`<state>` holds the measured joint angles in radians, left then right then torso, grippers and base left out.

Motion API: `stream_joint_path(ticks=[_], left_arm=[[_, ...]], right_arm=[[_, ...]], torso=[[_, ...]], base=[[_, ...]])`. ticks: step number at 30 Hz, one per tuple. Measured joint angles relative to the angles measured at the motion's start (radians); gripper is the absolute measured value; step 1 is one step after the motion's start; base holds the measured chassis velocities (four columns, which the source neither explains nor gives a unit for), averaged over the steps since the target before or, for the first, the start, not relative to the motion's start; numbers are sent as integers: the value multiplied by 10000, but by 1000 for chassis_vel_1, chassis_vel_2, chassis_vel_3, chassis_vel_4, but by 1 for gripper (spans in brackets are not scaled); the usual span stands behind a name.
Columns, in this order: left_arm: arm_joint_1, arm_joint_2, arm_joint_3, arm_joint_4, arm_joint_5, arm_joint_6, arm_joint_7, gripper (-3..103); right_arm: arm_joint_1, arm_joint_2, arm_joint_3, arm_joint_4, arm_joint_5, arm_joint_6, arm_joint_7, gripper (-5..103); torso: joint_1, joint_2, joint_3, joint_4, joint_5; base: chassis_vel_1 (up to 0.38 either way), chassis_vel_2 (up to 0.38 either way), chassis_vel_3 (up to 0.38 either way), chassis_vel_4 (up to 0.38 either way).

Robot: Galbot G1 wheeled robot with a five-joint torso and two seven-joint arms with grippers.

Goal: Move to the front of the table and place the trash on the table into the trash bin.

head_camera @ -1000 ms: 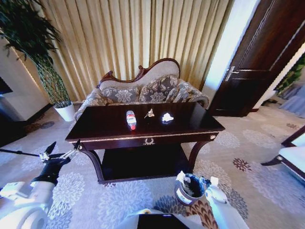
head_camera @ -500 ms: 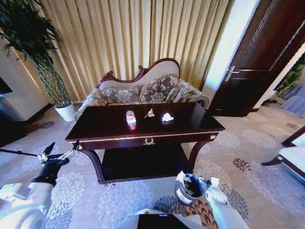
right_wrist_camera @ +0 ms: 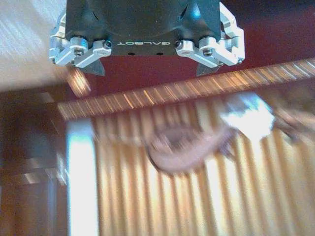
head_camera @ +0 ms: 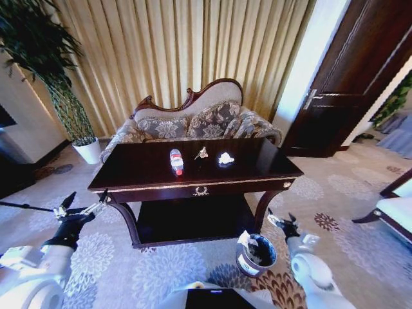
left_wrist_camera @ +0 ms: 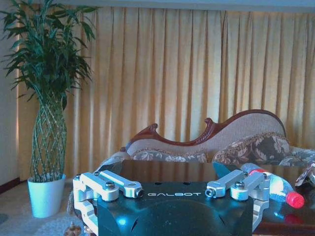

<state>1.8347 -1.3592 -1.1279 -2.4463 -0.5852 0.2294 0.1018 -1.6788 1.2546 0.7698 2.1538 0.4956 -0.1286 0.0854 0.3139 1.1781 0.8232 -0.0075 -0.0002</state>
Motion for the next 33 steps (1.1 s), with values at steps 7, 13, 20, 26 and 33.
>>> stream_joint_path(ticks=[7,13,20,26,33], left_arm=[[67,44,-135,35,-170,-56,65,100],[101,93,-306,-12,-300,-73,102,100],[131,85,-331,-150,-316,-78,108,100],[113,83,-353,-194,-314,-78,110,100],[99,27,-328,-201,-294,-73,117,100]], right_arm=[[24,-83,-453,2771,-260,-1125,20,100],[66,-224,-581,3251,-270,-1787,-163,100],[82,-246,-548,3090,-272,-1788,-164,100],[99,-232,-584,3030,-279,-1782,-164,100],[113,-316,-609,2948,-310,-1737,-177,100]], torso=[[1,-1,0,3,-1],[1,0,1,0,2],[0,1,0,1,3],[-1,1,0,0,2],[10,-6,5,1,1]], base=[[0,0,0,0],[0,0,0,0],[-23,32,18,-20],[-105,106,118,-106],[-187,192,196,-197]])
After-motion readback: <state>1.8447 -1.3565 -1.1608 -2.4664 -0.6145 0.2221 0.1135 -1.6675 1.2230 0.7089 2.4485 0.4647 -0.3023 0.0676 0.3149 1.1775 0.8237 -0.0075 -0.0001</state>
